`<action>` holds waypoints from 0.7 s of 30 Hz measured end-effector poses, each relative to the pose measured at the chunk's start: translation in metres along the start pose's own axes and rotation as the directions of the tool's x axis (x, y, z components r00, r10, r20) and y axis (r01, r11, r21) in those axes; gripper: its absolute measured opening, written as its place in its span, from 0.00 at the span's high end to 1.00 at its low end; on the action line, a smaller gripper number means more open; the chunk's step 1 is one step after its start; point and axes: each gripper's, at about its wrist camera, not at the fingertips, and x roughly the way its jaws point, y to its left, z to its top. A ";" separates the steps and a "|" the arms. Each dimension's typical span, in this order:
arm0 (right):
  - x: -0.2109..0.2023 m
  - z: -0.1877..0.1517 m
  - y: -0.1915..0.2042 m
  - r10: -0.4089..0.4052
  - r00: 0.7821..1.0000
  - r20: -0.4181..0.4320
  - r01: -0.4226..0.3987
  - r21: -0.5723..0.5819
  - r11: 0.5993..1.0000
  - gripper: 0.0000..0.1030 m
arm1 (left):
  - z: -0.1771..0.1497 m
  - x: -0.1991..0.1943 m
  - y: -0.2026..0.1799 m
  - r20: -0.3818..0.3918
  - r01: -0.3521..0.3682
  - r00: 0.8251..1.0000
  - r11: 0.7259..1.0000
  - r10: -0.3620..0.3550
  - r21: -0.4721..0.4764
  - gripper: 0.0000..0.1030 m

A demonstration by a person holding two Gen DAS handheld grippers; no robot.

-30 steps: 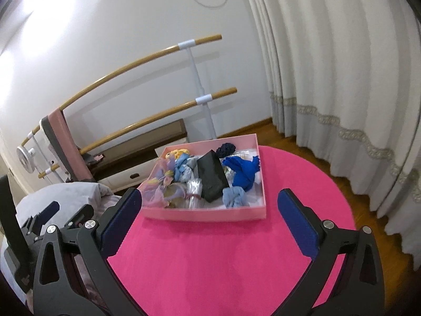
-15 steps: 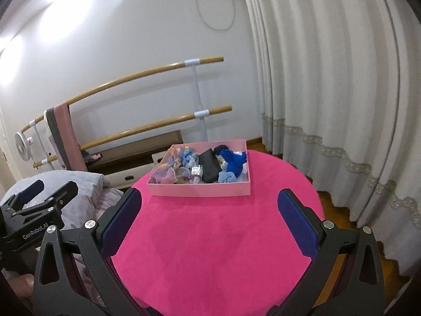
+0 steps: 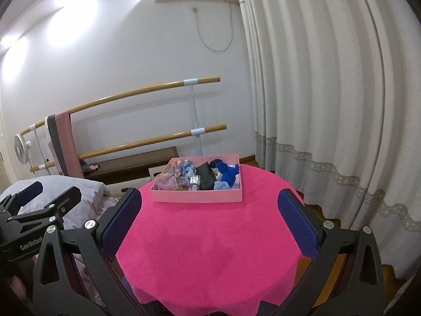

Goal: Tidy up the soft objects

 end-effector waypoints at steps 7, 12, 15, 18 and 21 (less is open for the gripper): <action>-0.006 -0.001 -0.003 -0.007 1.000 0.011 0.007 -0.002 1.000 0.00 | 0.005 -0.005 0.001 -0.004 0.013 1.000 1.000 -0.013 -0.012 0.00; -0.008 -0.001 -0.003 -0.005 1.000 0.014 0.005 -0.005 1.000 0.00 | 0.010 -0.004 0.006 -0.005 0.020 1.000 0.999 -0.020 -0.027 0.00; -0.007 -0.002 -0.002 -0.002 1.000 0.012 0.002 -0.007 1.000 0.00 | 0.012 -0.003 0.006 -0.010 0.024 1.000 0.999 -0.025 -0.036 0.00; -0.009 -0.003 0.000 0.001 1.000 0.012 -0.001 -0.013 1.000 0.00 | 0.013 -0.001 0.007 -0.020 0.036 0.999 0.998 -0.036 -0.045 0.00; -0.009 -0.004 0.002 0.006 1.000 0.009 -0.006 -0.018 1.000 0.00 | 0.015 -0.001 0.008 -0.024 0.035 0.999 0.998 -0.036 -0.048 0.00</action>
